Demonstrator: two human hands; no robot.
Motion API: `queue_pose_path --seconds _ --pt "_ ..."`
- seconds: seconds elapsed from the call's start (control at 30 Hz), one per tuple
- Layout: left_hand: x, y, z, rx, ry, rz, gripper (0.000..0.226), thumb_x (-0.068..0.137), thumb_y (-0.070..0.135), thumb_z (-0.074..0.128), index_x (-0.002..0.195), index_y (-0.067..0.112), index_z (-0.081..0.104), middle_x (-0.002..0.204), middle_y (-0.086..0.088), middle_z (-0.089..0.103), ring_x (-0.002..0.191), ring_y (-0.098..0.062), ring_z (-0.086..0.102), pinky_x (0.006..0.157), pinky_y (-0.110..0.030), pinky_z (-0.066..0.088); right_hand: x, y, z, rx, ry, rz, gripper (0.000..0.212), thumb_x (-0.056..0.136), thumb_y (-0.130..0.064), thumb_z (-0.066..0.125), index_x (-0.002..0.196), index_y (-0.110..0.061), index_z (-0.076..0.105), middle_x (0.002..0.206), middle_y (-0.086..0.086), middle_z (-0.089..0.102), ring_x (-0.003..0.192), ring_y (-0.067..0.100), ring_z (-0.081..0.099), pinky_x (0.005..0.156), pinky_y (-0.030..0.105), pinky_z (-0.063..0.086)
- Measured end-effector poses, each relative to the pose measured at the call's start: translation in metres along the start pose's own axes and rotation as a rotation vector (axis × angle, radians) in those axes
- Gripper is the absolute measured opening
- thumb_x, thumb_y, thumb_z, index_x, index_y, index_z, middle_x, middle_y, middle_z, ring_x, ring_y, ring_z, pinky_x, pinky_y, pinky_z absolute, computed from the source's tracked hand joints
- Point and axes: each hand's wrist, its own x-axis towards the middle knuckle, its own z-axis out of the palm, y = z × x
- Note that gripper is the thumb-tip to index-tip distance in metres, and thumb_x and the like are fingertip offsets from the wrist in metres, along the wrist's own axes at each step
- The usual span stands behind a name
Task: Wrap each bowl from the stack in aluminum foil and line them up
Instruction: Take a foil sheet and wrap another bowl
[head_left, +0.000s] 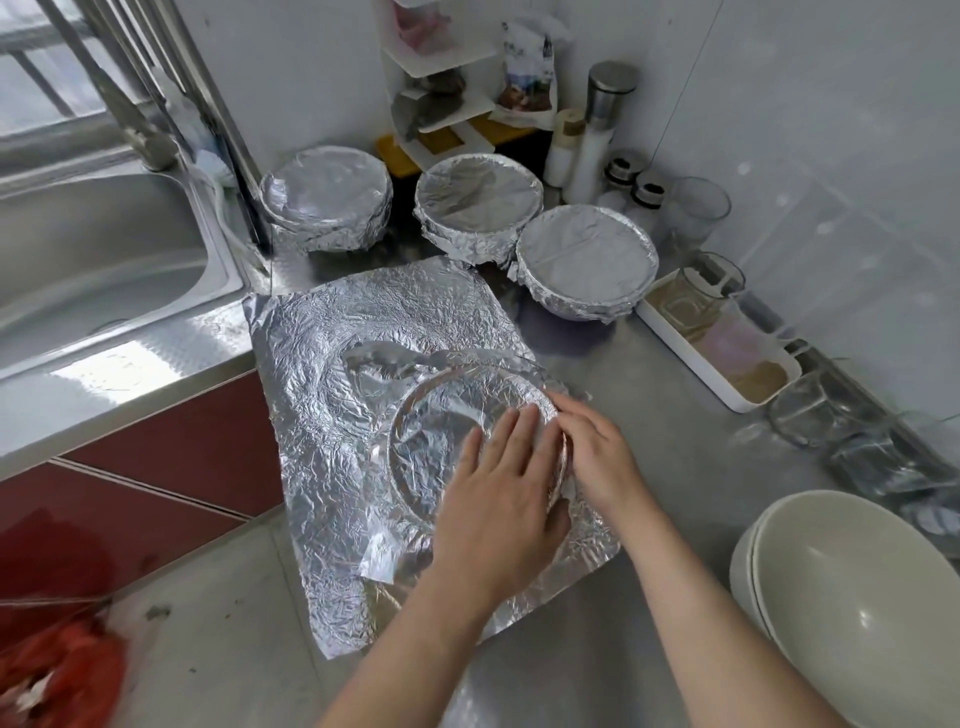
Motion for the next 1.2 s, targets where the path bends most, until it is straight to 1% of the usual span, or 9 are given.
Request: queue_pose_path --seconds 0.1,0.27,0.43,0.53,0.83,0.93,1.03,1.13,1.2 --pt "0.0 -0.002 -0.001 -0.01 0.018 0.011 0.069 0.09 0.051 0.037 0.149 0.015 0.038 0.156 -0.007 0.035 0.145 -0.024 0.031 0.114 -0.05 0.026 0.001 0.002 -0.011 0.059 -0.05 0.021 0.042 0.095 0.01 0.036 0.121 -0.013 0.058 0.112 -0.003 0.064 0.093 -0.009 0.063 0.082 0.007 0.046" --pt "0.001 -0.003 -0.001 -0.041 0.059 0.0 0.065 0.094 0.053 0.033 0.148 0.017 0.039 0.156 -0.006 0.034 0.145 -0.022 0.029 0.116 -0.047 0.02 0.012 0.004 -0.022 -0.42 -0.165 -0.08 0.066 0.082 0.015 0.045 0.138 -0.02 0.052 0.13 -0.006 0.053 0.126 0.005 0.046 0.103 0.011 0.03" --pt "0.003 0.0 0.001 -0.044 0.068 -0.02 0.063 0.094 0.049 0.037 0.147 0.015 0.042 0.154 -0.008 0.038 0.144 -0.023 0.033 0.115 -0.049 0.029 0.01 0.0 -0.018 -0.37 -0.165 -0.103 0.037 0.089 -0.006 0.056 0.113 -0.032 0.067 0.108 -0.013 0.069 0.098 -0.008 0.061 0.088 0.013 0.046" --pt "0.003 0.002 0.001 -0.042 0.055 -0.019 0.065 0.093 0.049 0.035 0.149 0.015 0.037 0.156 -0.008 0.034 0.145 -0.023 0.029 0.116 -0.048 0.028 0.005 0.001 -0.018 -0.371 -0.095 -0.097 0.036 0.089 -0.007 0.054 0.118 -0.024 0.067 0.111 -0.008 0.071 0.103 0.005 0.063 0.095 0.03 0.049" --pt "0.004 0.001 0.0 -0.053 0.021 -0.011 0.069 0.089 0.05 0.029 0.15 0.017 0.034 0.158 -0.006 0.031 0.147 -0.023 0.026 0.119 -0.047 0.022 0.003 -0.002 -0.017 -0.552 0.083 -0.164 0.021 0.085 -0.011 0.064 0.103 -0.019 0.071 0.094 -0.001 0.074 0.089 0.019 0.067 0.081 0.033 0.052" --pt "0.005 0.001 -0.002 -0.062 0.012 -0.013 0.07 0.089 0.05 0.028 0.151 0.017 0.032 0.158 -0.006 0.03 0.147 -0.023 0.024 0.119 -0.046 0.02 0.003 0.004 -0.014 -0.466 0.039 -0.096 0.027 0.088 -0.004 0.055 0.11 -0.017 0.065 0.103 0.001 0.071 0.097 0.017 0.064 0.084 0.025 0.048" --pt "0.006 0.001 -0.001 -0.075 0.012 -0.019 0.07 0.09 0.05 0.03 0.15 0.017 0.033 0.158 -0.005 0.031 0.147 -0.023 0.025 0.118 -0.046 0.024 -0.004 0.014 -0.01 -0.212 0.017 0.0 0.038 0.088 0.003 0.045 0.109 -0.024 0.062 0.11 0.0 0.069 0.104 0.013 0.063 0.095 0.032 0.049" --pt "0.006 0.001 0.001 -0.079 0.013 -0.021 0.068 0.092 0.05 0.034 0.151 0.016 0.033 0.158 -0.005 0.031 0.147 -0.023 0.026 0.117 -0.047 0.027 -0.017 0.009 -0.001 0.066 0.045 0.041 0.045 0.092 0.009 0.036 0.1 -0.024 0.066 0.102 -0.003 0.073 0.099 0.008 0.066 0.086 0.022 0.051" --pt "0.006 0.001 0.002 -0.087 0.034 -0.029 0.065 0.094 0.051 0.037 0.149 0.015 0.036 0.156 -0.007 0.034 0.145 -0.023 0.029 0.116 -0.047 0.029 -0.024 0.006 0.005 0.161 0.069 0.037 0.044 0.098 0.005 0.035 0.094 -0.027 0.066 0.093 -0.018 0.073 0.097 -0.003 0.065 0.085 0.013 0.048"
